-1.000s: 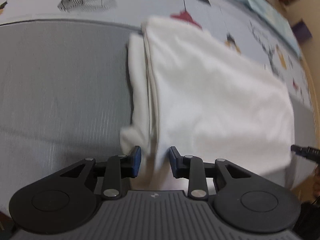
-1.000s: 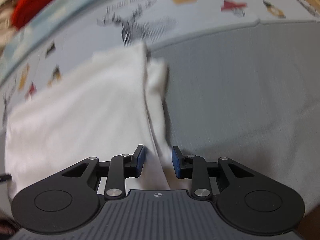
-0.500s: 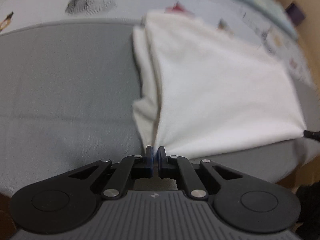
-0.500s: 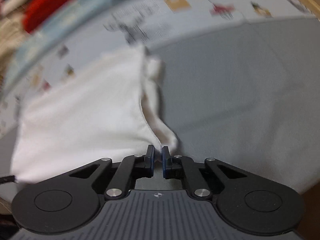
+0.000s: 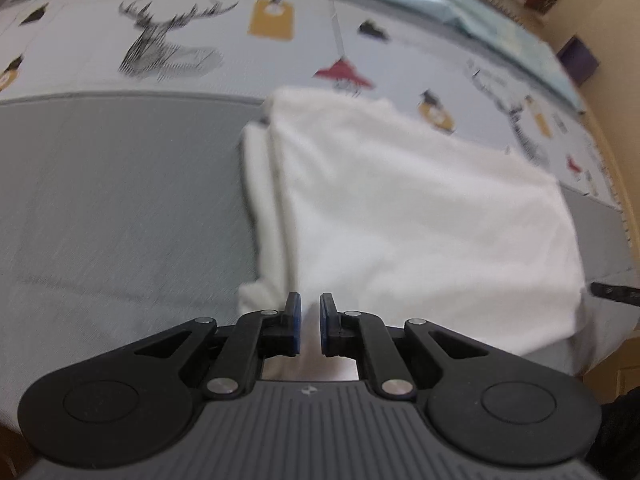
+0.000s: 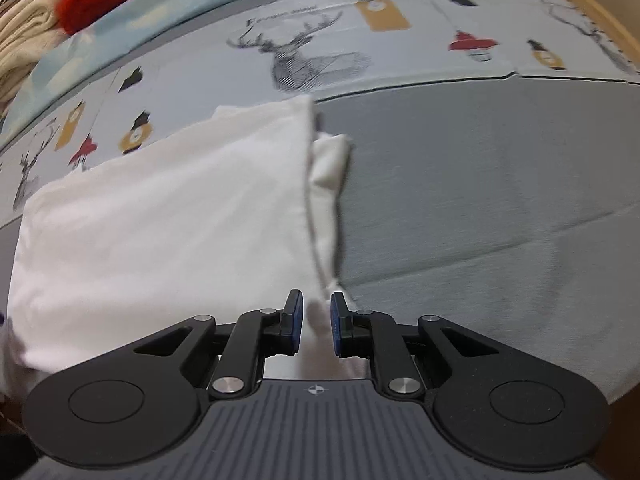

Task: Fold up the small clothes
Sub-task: 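Grasp the folded shirt edge with the left gripper and lift it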

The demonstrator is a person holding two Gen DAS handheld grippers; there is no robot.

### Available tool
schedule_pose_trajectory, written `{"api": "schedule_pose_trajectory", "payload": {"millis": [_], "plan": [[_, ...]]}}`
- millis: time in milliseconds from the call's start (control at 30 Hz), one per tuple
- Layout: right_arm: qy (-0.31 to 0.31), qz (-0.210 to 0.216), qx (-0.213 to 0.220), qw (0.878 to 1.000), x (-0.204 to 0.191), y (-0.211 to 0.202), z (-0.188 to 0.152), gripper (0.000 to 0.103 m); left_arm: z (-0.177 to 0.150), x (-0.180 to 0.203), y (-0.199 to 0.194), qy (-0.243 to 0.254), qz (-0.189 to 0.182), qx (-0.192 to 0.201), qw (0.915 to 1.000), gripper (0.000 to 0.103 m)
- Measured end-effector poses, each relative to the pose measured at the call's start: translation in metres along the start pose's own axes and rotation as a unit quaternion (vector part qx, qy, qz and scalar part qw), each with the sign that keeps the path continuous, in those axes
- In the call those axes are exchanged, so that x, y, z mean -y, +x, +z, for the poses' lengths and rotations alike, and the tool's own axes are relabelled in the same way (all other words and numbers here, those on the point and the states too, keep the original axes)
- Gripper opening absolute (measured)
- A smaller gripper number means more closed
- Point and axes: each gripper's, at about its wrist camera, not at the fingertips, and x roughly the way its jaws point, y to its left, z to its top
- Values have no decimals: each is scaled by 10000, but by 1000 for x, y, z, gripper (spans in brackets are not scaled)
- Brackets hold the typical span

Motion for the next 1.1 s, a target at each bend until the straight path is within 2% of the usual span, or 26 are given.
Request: {"api": "schedule_pose_trajectory", "payload": {"millis": [100, 167, 267, 467, 600, 667, 767, 833, 900, 1000, 1100], "plan": [[-87, 126, 210, 9997, -5, 2, 2, 15, 9, 14, 9, 48, -137, 109, 9998, 9], [-58, 108, 138, 9998, -6, 8, 3, 15, 5, 15, 17, 76, -82, 23, 9999, 9], [-57, -27, -59, 10000, -8, 21, 4, 17, 6, 16, 40, 211, 241, -244, 9992, 9], [-52, -81, -313, 9995, -9, 37, 1, 16, 7, 14, 45, 326, 243, -320, 9987, 9], [-224, -217, -208, 9993, -15, 26, 7, 17, 9, 10, 44, 286, 134, -343, 9989, 9], [-341, -319, 168, 9988, -18, 5, 11, 18, 10, 9, 43, 258, 69, -336, 9991, 11], [-312, -246, 875, 9954, -18, -26, 7, 26, 11, 7, 40, 197, -73, -294, 9993, 21], [-132, -185, 1139, 9932, -13, -37, -2, 31, 14, 4, 35, 70, -179, -132, 9997, 27], [58, -216, 1093, 9938, -10, -39, -7, 31, 20, -5, 29, -243, -242, 90, 9994, 40], [-21, -295, 1199, 9923, -8, -41, -8, 31, 28, -22, 28, -797, -148, 326, 9962, 57], [60, -351, 1025, 9941, -3, -36, -11, 31, 33, -37, 40, -1326, 26, 106, 9911, 61]]}}
